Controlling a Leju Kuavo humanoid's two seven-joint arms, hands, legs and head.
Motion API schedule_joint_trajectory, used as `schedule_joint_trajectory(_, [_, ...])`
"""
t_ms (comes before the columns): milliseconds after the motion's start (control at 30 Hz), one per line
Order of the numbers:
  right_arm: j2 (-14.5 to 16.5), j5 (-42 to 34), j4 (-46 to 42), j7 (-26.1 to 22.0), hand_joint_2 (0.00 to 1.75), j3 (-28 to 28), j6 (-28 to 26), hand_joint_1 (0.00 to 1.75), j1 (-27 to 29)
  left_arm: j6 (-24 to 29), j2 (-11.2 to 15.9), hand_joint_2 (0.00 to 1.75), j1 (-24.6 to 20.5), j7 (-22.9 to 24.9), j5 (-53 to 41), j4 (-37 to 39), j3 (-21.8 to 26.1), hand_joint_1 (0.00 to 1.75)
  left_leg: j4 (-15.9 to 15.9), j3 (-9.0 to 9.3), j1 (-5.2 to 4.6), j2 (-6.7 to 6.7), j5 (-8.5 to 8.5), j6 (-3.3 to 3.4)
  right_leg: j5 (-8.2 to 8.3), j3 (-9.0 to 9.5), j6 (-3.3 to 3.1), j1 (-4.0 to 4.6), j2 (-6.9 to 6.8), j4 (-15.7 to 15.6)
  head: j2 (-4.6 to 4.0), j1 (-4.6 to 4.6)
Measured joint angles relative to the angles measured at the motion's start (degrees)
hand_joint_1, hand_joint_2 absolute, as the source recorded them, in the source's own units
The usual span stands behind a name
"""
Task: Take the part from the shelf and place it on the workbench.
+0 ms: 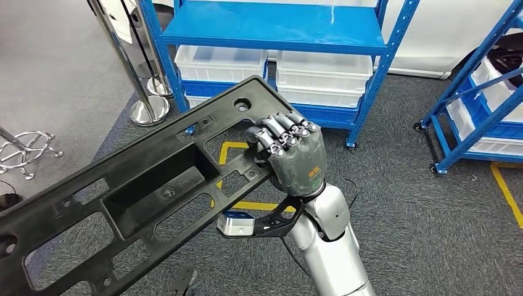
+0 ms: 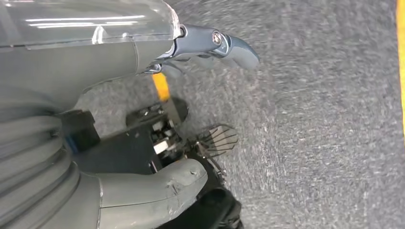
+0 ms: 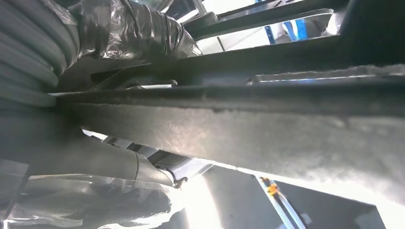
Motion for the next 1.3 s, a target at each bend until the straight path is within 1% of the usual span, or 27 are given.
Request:
schedule_joint_trajectory(100, [-0.09, -0.01, 0.02, 0.02, 1.75, 0.0, 0.0, 1.75, 0.01, 0.01, -0.02, 1.75, -0.03, -0.05, -0.01, -0.01, -0.02, 0.0, 0.11, -3.14, 0.07, 0.32, 2.74, 0.65, -9.17, -2.23, 0.72, -0.3, 0.15, 9.33, 0.0, 0.02])
schedule_joint_trajectory(133, [-0.15, -0.01, 0.03, 0.03, 1.75, 0.0, 0.0, 1.75, 0.02, 0.01, -0.03, 1.75, -0.01, -0.05, 0.0, -0.01, -0.02, 0.0, 0.29, -4.39, 0.06, 0.37, 3.59, 0.59, -10.08, -2.54, 0.95, -0.41, 0.15, 12.73, 0.0, 0.02])
schedule_joint_trajectory(200, [-0.27, -0.01, 0.09, 0.07, 1.75, 0.0, 0.0, 1.75, 0.02, 0.02, -0.03, 1.75, 0.02, -0.06, 0.03, -0.01, -0.02, 0.0, 0.91, -7.08, 0.07, 0.48, 5.15, 0.31, -7.52, -1.26, 1.28, -0.71, 0.13, 15.6, 0.0, 0.01])
schedule_joint_trajectory(233, [-0.3, -0.01, 0.12, 0.09, 1.75, 0.01, 0.0, 1.75, 0.0, 0.03, -0.03, 1.75, 0.01, -0.07, 0.05, -0.01, -0.02, 0.0, 1.38, -8.38, 0.08, 0.5, 5.81, 0.11, -5.89, 0.75, 1.38, -0.91, 0.12, 14.33, 0.0, 0.01])
schedule_joint_trajectory(267, [-0.31, 0.0, 0.13, 0.1, 1.75, 0.03, 0.0, 1.75, -0.04, 0.04, -0.03, 1.75, 0.0, -0.08, 0.06, -0.01, -0.02, 0.0, 1.9, -9.53, 0.08, 0.49, 6.33, -0.16, -5.54, 3.77, 1.42, -1.07, 0.12, 11.39, 0.0, -0.01])
schedule_joint_trajectory(333, [-0.25, 0.03, 0.13, 0.1, 1.75, 0.19, 0.0, 1.75, -0.22, 0.07, -0.05, 1.75, -0.04, -0.14, 0.09, -0.01, -0.02, 0.0, 2.97, -11.11, 0.04, 0.42, 7.2, -0.8, -8.14, 9.85, 1.25, -0.95, 0.18, 3.49, 0.0, -0.02])
schedule_joint_trajectory(367, [-0.22, 0.04, 0.13, 0.1, 1.75, 0.28, 0.0, 1.75, -0.33, 0.08, -0.06, 1.75, -0.06, -0.18, 0.1, -0.01, -0.02, 0.0, 3.2, -11.54, 0.07, 0.4, 7.72, -1.16, -9.52, 11.54, 1.02, -0.75, 0.21, 0.78, 0.0, -0.03])
schedule_joint_trajectory(433, [-0.19, 0.04, 0.21, 0.13, 1.75, 0.39, 0.0, 1.75, -0.45, 0.09, -0.1, 1.75, -0.01, -0.23, 0.14, -0.01, -0.02, 0.0, 3.15, -12.1, 0.36, 0.36, 8.84, -1.94, -9.57, 11.57, 0.19, -0.38, 0.14, -0.92, 0.0, -0.01])
schedule_joint_trajectory(467, [-0.18, 0.03, 0.27, 0.15, 1.75, 0.4, 0.01, 1.75, -0.48, 0.09, -0.12, 1.75, 0.05, -0.25, 0.16, -0.01, -0.02, 0.0, 3.35, -12.49, 0.56, 0.3, 8.49, -2.31, -8.83, 11.01, -0.3, -0.35, 0.04, -1.02, 0.0, -0.02])
schedule_joint_trajectory(500, [-0.16, 0.03, 0.33, 0.16, 1.75, 0.43, 0.01, 1.75, -0.5, 0.09, -0.14, 1.75, 0.17, -0.25, 0.16, -0.01, -0.01, 0.0, 4.32, -13.08, 0.72, 0.23, 6.98, -2.64, -8.04, 10.32, -0.82, -0.38, -0.06, -1.14, 0.0, -0.02])
schedule_joint_trajectory(600, [-0.12, 0.03, 0.48, 0.16, 1.75, 0.5, 0.02, 1.75, -0.53, 0.09, -0.14, 1.75, 0.43, -0.27, 0.19, -0.01, 0.0, 0.0, 13.29, -15.52, 0.96, 0.12, -1.86, -3.27, -5.5, 7.44, -1.66, -0.36, -0.2, -1.22, 0.0, -0.04])
schedule_joint_trajectory(633, [-0.12, 0.03, 0.52, 0.16, 1.75, 0.5, 0.02, 1.75, -0.52, 0.09, -0.14, 1.75, 0.44, -0.28, 0.19, -0.01, 0.0, 0.0, 16.72, -15.93, 1.0, 0.12, -3.53, -3.35, -4.67, 6.39, -1.68, -0.28, -0.2, -1.19, 0.0, -0.04])
schedule_joint_trajectory(667, [-0.12, 0.03, 0.57, 0.16, 1.75, 0.5, 0.02, 1.75, -0.5, 0.09, -0.14, 1.75, 0.44, -0.29, 0.2, -0.01, 0.0, 0.0, 19.06, -15.7, 1.0, 0.1, -3.59, -3.34, -3.81, 5.28, -1.67, -0.2, -0.2, -1.14, 0.0, -0.04])
schedule_joint_trajectory(733, [-0.12, 0.03, 0.64, 0.16, 1.75, 0.5, 0.02, 1.75, -0.48, 0.09, -0.13, 1.75, 0.43, -0.29, 0.25, -0.01, 0.0, 0.0, 18.87, -12.84, 0.97, 0.08, -0.78, -3.11, -2.17, 3.1, -1.52, -0.13, -0.19, -1.02, 0.0, -0.04])
schedule_joint_trajectory(767, [-0.12, 0.03, 0.64, 0.16, 1.75, 0.5, 0.02, 1.75, -0.47, 0.09, -0.12, 1.75, 0.38, -0.29, 0.27, -0.01, -0.01, 0.0, 16.02, -9.81, 0.94, 0.06, 0.35, -2.9, -1.35, 2.13, -1.39, -0.12, -0.17, -0.94, 0.0, -0.04])
schedule_joint_trajectory(833, [-0.09, 0.03, 0.58, 0.16, 1.75, 0.52, 0.01, 1.75, -0.51, 0.09, -0.11, 1.75, 0.14, -0.31, 0.28, -0.02, -0.02, 0.0, 7.18, -2.69, 0.68, 0.02, -0.78, -2.34, 0.08, 0.92, -0.92, -0.07, -0.15, -0.84, 0.0, -0.04])
schedule_joint_trajectory(867, [-0.08, 0.03, 0.55, 0.16, 1.75, 0.54, 0.0, 1.75, -0.52, 0.1, -0.11, 1.75, 0.0, -0.32, 0.29, -0.03, -0.02, 0.0, 3.57, -0.26, 0.49, 0.0, -1.87, -2.01, 0.82, 0.67, -0.6, -0.07, -0.21, -0.97, 0.0, -0.04])
schedule_joint_trajectory(900, [-0.07, 0.04, 0.53, 0.17, 1.75, 0.57, 0.0, 1.75, -0.54, 0.1, -0.12, 1.75, -0.08, -0.32, 0.32, -0.03, -0.02, 0.0, 1.48, 0.82, 0.26, -0.01, -2.57, -1.65, 1.56, 0.57, -0.25, -0.12, -0.3, -1.24, 0.0, -0.03])
schedule_joint_trajectory(967, [-0.09, 0.05, 0.57, 0.28, 1.75, 0.63, 0.0, 1.75, -0.58, 0.11, -0.19, 1.75, -0.04, -0.31, 0.42, -0.03, -0.02, 0.0, 0.54, 0.24, 0.19, 0.15, -1.46, -0.8, 2.64, 0.43, 0.47, -0.22, -0.36, -1.91, 0.0, -0.02])
schedule_joint_trajectory(1000, [-0.11, 0.05, 0.61, 0.37, 1.75, 0.65, 0.0, 1.75, -0.65, 0.12, -0.25, 1.75, -0.05, -0.29, 0.48, -0.03, -0.02, 0.0, 0.29, -0.29, 0.27, 0.27, -0.56, -0.3, 1.76, 0.06, 0.79, -0.27, -0.27, -1.5, 0.0, -0.01])
schedule_joint_trajectory(1033, [-0.14, 0.05, 0.66, 0.5, 1.75, 0.66, 0.0, 1.75, -0.73, 0.13, -0.32, 1.75, -0.09, -0.29, 0.53, -0.03, -0.02, 0.0, 0.05, -1.0, 0.38, 0.41, 0.44, 0.21, -0.37, -0.55, 1.04, -0.28, -0.14, -0.06, 0.0, -0.01])
schedule_joint_trajectory(1100, [-0.21, 0.08, 0.81, 0.75, 1.75, 0.66, 0.0, 1.75, -0.89, 0.11, -0.46, 1.75, -0.24, -0.3, 0.58, -0.03, -0.02, 0.0, 0.02, -2.91, 0.35, 0.51, 2.18, 0.86, -6.94, -2.11, 1.38, -0.39, 0.03, 6.23, 0.0, 0.0])
schedule_joint_trajectory(1133, [-0.28, 0.09, 0.93, 0.91, 1.75, 0.66, 0.0, 1.75, -0.92, 0.1, -0.51, 1.75, -0.26, -0.3, 0.58, -0.03, -0.02, 0.0, 0.13, -4.03, 0.25, 0.54, 2.99, 0.97, -9.23, -2.66, 1.51, -0.44, 0.05, 10.06, 0.0, 0.0])
schedule_joint_trajectory(1167, [-0.38, 0.11, 1.07, 1.05, 1.75, 0.66, 0.0, 1.75, -0.94, 0.09, -0.54, 1.75, -0.26, -0.3, 0.58, -0.03, -0.02, 0.0, 0.26, -5.23, 0.15, 0.55, 3.82, 0.93, -9.96, -2.76, 1.62, -0.49, 0.06, 13.21, 0.0, 0.01])
schedule_joint_trajectory(1233, [-0.54, 0.14, 1.38, 1.5, 1.75, 0.69, 0.0, 1.75, -1.09, 0.09, -0.56, 1.75, -0.29, -0.32, 0.6, -0.03, -0.02, 0.0, 0.76, -7.79, 0.04, 0.57, 5.35, 0.75, -7.77, -0.82, 1.62, -0.58, 0.06, 14.96, 0.0, -0.01])
schedule_joint_trajectory(1267, [-0.6, 0.14, 1.57, 1.87, 1.75, 0.81, 0.0, 1.75, -1.31, 0.09, -0.56, 1.75, -0.33, -0.37, 0.61, -0.03, -0.02, 0.0, 1.14, -9.0, 0.01, 0.54, 5.97, 0.6, -6.58, 1.64, 1.46, -0.59, 0.06, 13.02, 0.0, -0.01])
schedule_joint_trajectory(1300, [-0.66, 0.13, 1.77, 2.38, 1.75, 1.03, 0.0, 1.75, -1.66, 0.09, -0.58, 1.75, -0.35, -0.45, 0.62, -0.03, -0.03, 0.0, 1.56, -10.08, -0.05, 0.5, 6.47, 0.4, -6.56, 5.25, 1.21, -0.51, 0.04, 9.48, 0.0, -0.01])
